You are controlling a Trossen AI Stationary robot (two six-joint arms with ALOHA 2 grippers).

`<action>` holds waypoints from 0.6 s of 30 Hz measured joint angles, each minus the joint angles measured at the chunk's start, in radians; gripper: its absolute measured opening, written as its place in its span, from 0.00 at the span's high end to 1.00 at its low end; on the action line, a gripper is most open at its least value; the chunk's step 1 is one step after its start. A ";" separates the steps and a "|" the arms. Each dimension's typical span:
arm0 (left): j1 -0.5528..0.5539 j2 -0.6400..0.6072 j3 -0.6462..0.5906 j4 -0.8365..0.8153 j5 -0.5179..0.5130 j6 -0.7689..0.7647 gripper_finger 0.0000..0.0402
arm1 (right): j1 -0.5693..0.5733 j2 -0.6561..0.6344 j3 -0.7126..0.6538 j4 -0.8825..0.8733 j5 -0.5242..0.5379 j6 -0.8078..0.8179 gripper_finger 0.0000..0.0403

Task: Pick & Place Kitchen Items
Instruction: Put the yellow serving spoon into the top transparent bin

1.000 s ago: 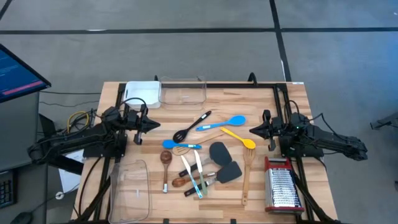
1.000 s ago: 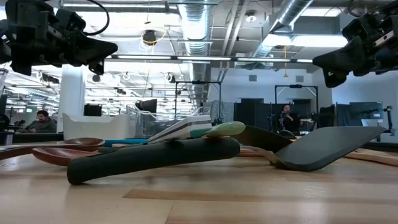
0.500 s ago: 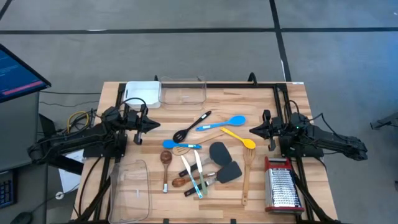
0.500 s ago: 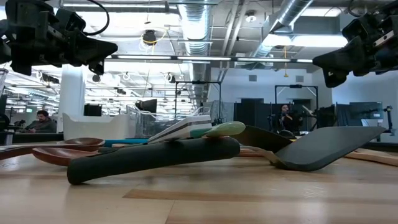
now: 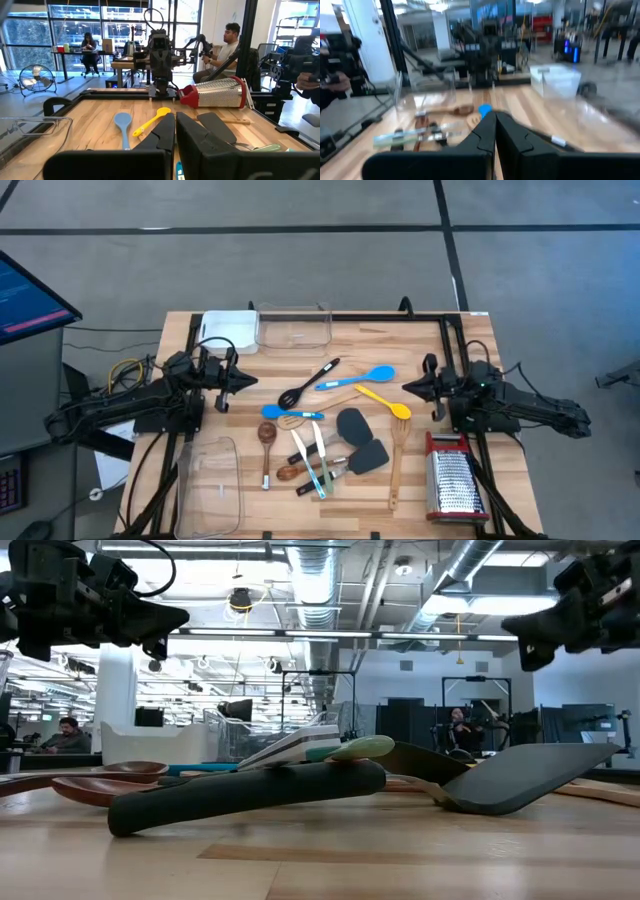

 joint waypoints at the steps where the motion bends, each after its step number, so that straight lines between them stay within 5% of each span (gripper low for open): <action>1: 0.000 0.000 0.000 0.000 0.000 0.000 0.99 | 0.000 0.000 0.000 0.022 0.000 0.001 0.99; 9: 0.000 0.000 0.000 0.000 0.000 0.000 0.99 | 0.000 0.000 0.001 0.132 0.013 0.053 0.99; 18: 0.000 0.000 0.000 0.000 -0.001 0.000 0.99 | 0.000 0.000 0.001 0.141 0.215 0.053 0.99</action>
